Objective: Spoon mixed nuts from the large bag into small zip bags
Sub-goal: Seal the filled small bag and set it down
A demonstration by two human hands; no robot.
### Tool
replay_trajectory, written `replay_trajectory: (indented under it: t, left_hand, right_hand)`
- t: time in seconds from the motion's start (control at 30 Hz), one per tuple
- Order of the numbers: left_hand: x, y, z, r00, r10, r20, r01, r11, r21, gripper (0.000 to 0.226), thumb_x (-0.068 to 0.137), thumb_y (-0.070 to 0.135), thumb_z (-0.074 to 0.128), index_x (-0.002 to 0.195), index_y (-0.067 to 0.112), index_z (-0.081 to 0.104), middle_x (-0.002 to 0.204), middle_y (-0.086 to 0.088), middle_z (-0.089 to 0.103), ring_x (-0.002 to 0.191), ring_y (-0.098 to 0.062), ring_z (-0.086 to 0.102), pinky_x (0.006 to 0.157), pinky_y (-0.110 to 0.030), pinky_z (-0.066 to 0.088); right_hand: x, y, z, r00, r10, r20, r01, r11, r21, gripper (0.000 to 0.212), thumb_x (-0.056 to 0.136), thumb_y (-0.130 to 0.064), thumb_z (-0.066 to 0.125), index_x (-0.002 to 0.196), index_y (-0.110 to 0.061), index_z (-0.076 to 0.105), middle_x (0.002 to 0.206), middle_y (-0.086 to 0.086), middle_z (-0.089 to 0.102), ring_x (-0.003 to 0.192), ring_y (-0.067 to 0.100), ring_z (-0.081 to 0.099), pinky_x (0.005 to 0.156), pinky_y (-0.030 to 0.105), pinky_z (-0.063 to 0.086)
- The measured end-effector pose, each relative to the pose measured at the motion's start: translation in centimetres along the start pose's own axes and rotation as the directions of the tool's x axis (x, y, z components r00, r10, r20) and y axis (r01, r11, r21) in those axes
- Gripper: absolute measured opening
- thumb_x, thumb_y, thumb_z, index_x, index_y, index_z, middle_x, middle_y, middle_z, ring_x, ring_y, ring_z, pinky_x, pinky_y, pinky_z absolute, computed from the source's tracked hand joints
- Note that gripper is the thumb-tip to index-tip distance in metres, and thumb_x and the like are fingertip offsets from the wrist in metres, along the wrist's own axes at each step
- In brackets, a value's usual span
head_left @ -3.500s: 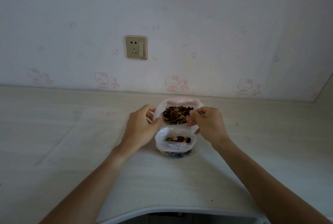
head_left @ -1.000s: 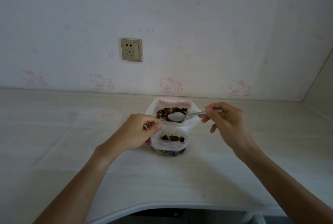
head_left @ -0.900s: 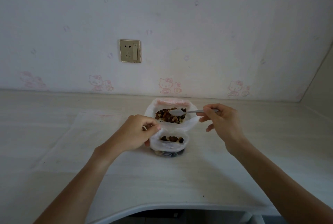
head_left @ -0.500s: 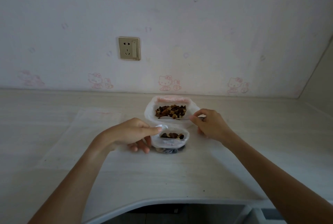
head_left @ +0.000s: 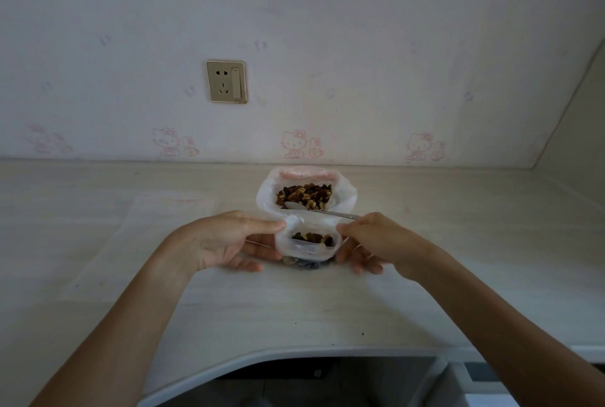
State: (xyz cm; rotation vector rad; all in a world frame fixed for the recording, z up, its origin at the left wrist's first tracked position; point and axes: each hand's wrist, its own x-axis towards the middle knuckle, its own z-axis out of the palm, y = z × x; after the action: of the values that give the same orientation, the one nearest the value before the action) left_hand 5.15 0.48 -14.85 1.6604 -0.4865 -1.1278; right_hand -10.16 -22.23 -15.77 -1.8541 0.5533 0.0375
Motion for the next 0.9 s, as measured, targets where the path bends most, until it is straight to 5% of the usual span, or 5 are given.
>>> replay_trajectory:
  t: [0.27, 0.47, 0.63, 0.73, 0.9]
  left_hand:
    - [0.4, 0.0, 0.4, 0.993, 0.062, 0.101, -0.039, 0.975, -0.217, 0.044, 0.064, 0.029, 0.099, 0.102, 0.013, 0.083, 0.093, -0.005, 0.075, 0.077, -0.011, 0.073, 0.055, -0.025, 0.059]
    - [1.0, 0.1, 1.5, 0.918, 0.287, -0.274, -0.289, 0.957, 0.032, 0.009, 0.086, 0.002, 0.076, 0.09, 0.01, 0.077, 0.076, -0.008, 0.072, 0.063, -0.015, 0.07, 0.052, -0.025, 0.056]
    - [1.4, -0.4, 2.6, 0.731, 0.537, -0.421, -0.301, 0.807, 0.508, 0.014, 0.084, 0.004, 0.065, 0.075, 0.015, 0.067, 0.054, -0.003, 0.068, 0.044, -0.016, 0.065, 0.045, -0.022, 0.051]
    - [1.1, -0.5, 2.8, 0.796, 0.49, -0.356, -0.241, 0.796, 0.555, 0.012, 0.09, 0.019, 0.061, 0.079, 0.019, 0.065, 0.056, 0.0, 0.07, 0.05, -0.015, 0.069, 0.049, -0.022, 0.052]
    - [0.1, 0.5, 2.6, 0.959, 0.266, -0.096, -0.27, 0.962, -0.039, 0.029, 0.076, 0.033, 0.072, 0.09, 0.008, 0.069, 0.082, -0.011, 0.069, 0.071, -0.021, 0.067, 0.066, -0.039, 0.06]
  right_hand:
    - [0.0, 0.2, 0.3, 0.978, -0.047, 0.203, -0.048, 0.897, 0.439, 0.012, 0.092, -0.018, 0.071, 0.092, -0.006, 0.067, 0.08, 0.007, 0.066, 0.059, 0.013, 0.059, 0.042, 0.022, 0.041]
    - [-0.9, -1.4, 1.1, 0.933, -0.266, -0.242, 0.286, 0.957, 0.052, 0.016, 0.088, 0.007, 0.065, 0.084, -0.005, 0.055, 0.059, 0.012, 0.066, 0.041, 0.025, 0.062, 0.037, 0.028, 0.046]
    - [-0.8, -1.6, 2.2, 0.895, -0.347, -0.279, 0.235, 0.9, -0.366, 0.006, 0.096, -0.013, 0.057, 0.097, -0.019, 0.054, 0.07, 0.006, 0.069, 0.041, 0.018, 0.066, 0.039, 0.025, 0.049]
    - [-0.8, -1.1, 1.9, 0.976, -0.138, -0.166, 0.147, 0.988, 0.046, 0.016, 0.1, -0.015, 0.052, 0.104, -0.006, 0.065, 0.067, 0.011, 0.071, 0.053, 0.028, 0.07, 0.047, 0.032, 0.055]
    - [-0.7, -0.2, 0.8, 0.993, -0.089, 0.078, 0.032, 0.838, 0.545, 0.022, 0.087, -0.019, 0.066, 0.104, -0.006, 0.073, 0.096, 0.016, 0.076, 0.08, 0.025, 0.075, 0.056, 0.032, 0.057]
